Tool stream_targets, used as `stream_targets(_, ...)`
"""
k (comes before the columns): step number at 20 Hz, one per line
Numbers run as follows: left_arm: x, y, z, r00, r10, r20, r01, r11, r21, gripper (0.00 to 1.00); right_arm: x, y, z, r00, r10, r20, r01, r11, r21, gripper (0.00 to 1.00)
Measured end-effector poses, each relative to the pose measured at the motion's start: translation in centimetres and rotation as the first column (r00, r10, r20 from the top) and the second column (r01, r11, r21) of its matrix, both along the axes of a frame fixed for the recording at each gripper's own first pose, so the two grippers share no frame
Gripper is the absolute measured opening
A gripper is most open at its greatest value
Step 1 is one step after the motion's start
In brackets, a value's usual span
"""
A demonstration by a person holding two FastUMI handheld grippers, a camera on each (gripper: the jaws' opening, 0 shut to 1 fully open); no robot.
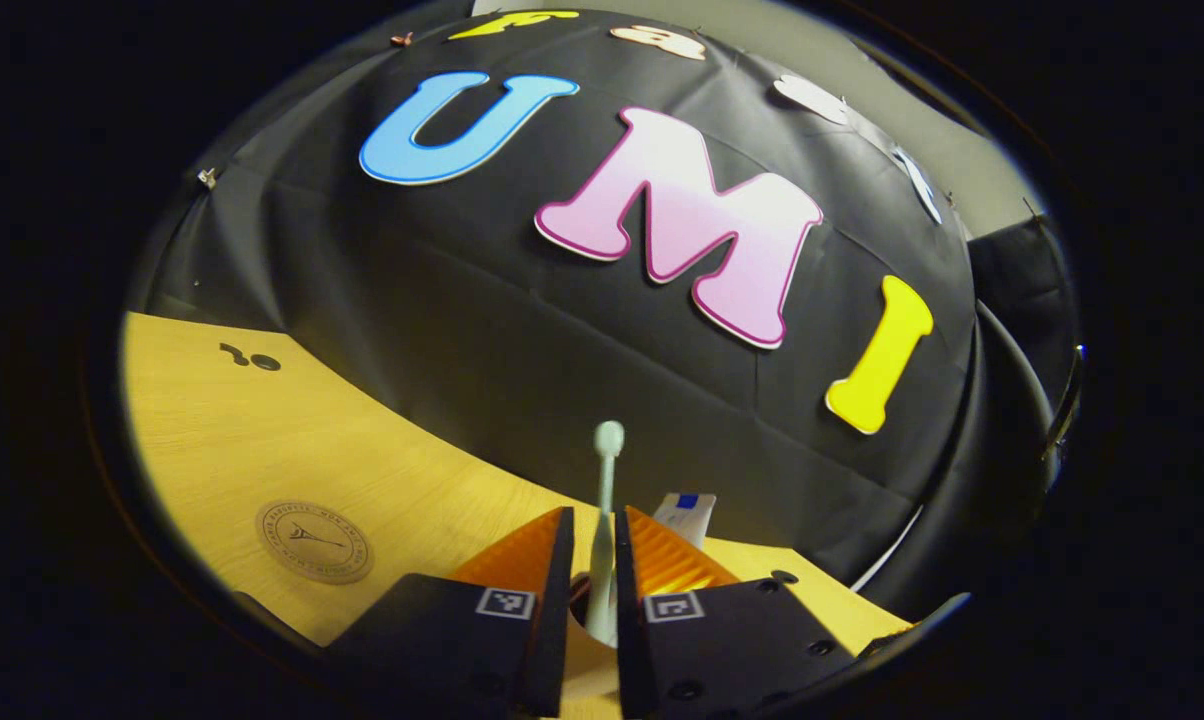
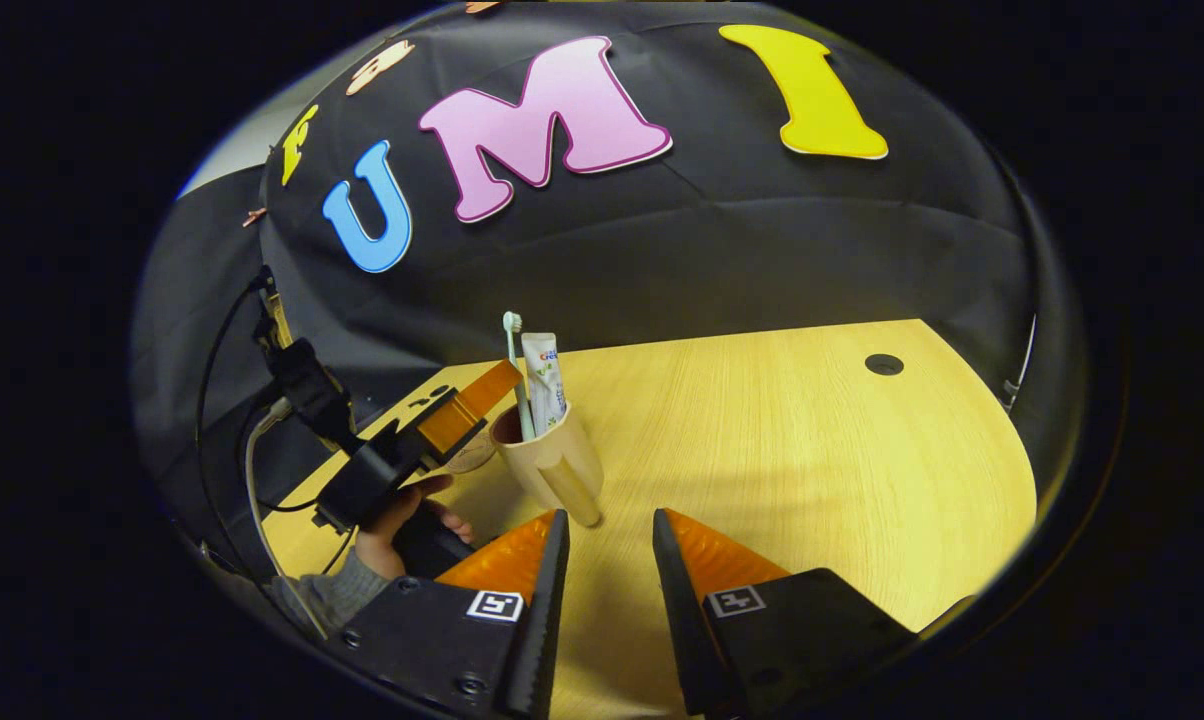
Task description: Put the toothbrush and toothpaste on the desktop into the cup, then pick up the cup and place it on the coaster on the desktop.
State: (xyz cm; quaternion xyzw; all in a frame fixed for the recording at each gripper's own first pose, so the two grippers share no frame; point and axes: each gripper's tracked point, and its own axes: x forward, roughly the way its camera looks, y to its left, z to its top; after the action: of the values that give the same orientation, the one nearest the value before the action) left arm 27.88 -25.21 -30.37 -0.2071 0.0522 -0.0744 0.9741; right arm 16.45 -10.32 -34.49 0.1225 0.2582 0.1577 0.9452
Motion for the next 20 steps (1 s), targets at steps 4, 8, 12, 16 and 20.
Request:
stream_targets(4,-3.7,1.0,-0.3,0.997,-0.040,-0.064,0.039,0.999,-0.010,0.39,1.5,1.3,0.8,0.991,0.121,-0.065,-0.123,0.992,-0.031,0.44)
stream_targets(8,-8.5,4.5,-0.6,0.989,-0.026,-0.143,0.034,0.998,0.052,0.54,3.0,3.3,1.2,0.953,0.264,-0.148,-0.279,0.956,-0.094,0.52)
stream_targets(12,-12.5,8.6,-0.9,0.981,0.019,-0.194,0.014,0.986,0.167,0.71,3.6,5.1,-0.2,0.907,0.341,-0.246,-0.380,0.916,-0.131,0.69)
stream_targets(16,-16.4,13.3,-1.5,0.964,0.093,-0.251,-0.024,0.964,0.264,0.78,3.9,6.3,-2.6,0.867,0.370,-0.335,-0.444,0.878,-0.179,0.71)
stream_targets(20,-20.6,16.5,-1.4,0.941,0.149,-0.304,-0.049,0.949,0.312,0.78,4.5,7.4,-5.4,0.832,0.359,-0.423,-0.481,0.847,-0.227,0.74)
